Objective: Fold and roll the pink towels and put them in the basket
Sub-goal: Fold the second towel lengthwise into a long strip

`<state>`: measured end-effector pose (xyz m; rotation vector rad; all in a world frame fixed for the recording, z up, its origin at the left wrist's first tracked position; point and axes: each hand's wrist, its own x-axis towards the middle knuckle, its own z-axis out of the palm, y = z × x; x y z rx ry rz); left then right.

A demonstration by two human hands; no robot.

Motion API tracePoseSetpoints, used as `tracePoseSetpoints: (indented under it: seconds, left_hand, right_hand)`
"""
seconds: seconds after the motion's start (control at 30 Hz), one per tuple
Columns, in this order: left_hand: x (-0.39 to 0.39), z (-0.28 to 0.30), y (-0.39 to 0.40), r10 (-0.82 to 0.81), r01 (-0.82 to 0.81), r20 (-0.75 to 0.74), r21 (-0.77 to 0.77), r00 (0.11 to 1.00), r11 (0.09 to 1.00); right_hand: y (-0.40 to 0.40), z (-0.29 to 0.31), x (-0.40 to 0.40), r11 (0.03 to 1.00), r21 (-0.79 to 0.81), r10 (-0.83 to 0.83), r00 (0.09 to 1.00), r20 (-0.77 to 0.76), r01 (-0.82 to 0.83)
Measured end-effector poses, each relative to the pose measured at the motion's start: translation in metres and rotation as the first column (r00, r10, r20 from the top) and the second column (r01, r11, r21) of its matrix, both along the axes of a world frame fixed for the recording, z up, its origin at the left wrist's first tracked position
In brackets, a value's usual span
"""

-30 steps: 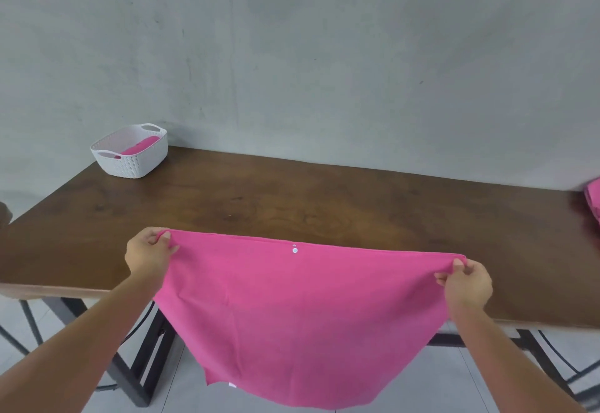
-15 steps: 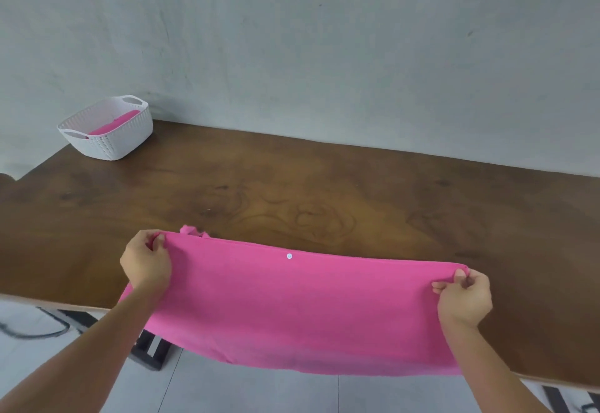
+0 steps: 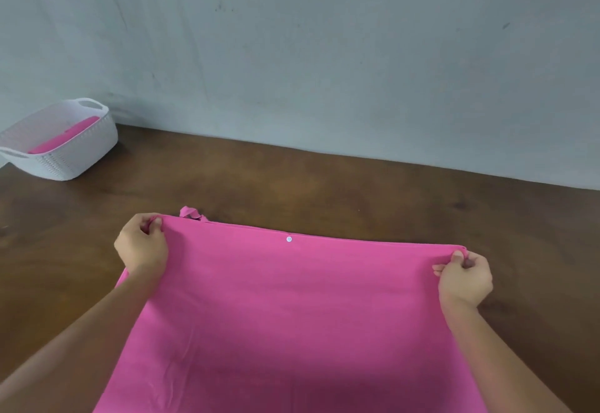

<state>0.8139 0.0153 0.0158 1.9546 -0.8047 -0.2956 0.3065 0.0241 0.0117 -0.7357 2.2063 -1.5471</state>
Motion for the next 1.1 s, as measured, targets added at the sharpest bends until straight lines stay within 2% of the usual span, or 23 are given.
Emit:
tracePoseSetpoints:
  seconds: [0.67,0.87,1.1]
  left_hand:
    - [0.02,-0.006,-0.263,-0.057,0.058,0.035,-0.024,0.998,0.998]
    - [0.021,-0.006,-0.298,-0.044,0.044,0.059,-0.003,0.997,0.999]
    - [0.023,-0.009,-0.307,-0.066,0.067,0.072,-0.005,0.995,0.998]
  right_hand:
    - [-0.25,-0.011,0.009,0.997,-0.026,-0.068,0.997,-0.033,0.068]
    - [-0.295,-0.014,0.008,0.996,-0.07,-0.062,0.998,-0.017,0.06]
    - [-0.301,-0.015,0.001,0.994,-0.11,-0.003,0.998,0.061,0.009]
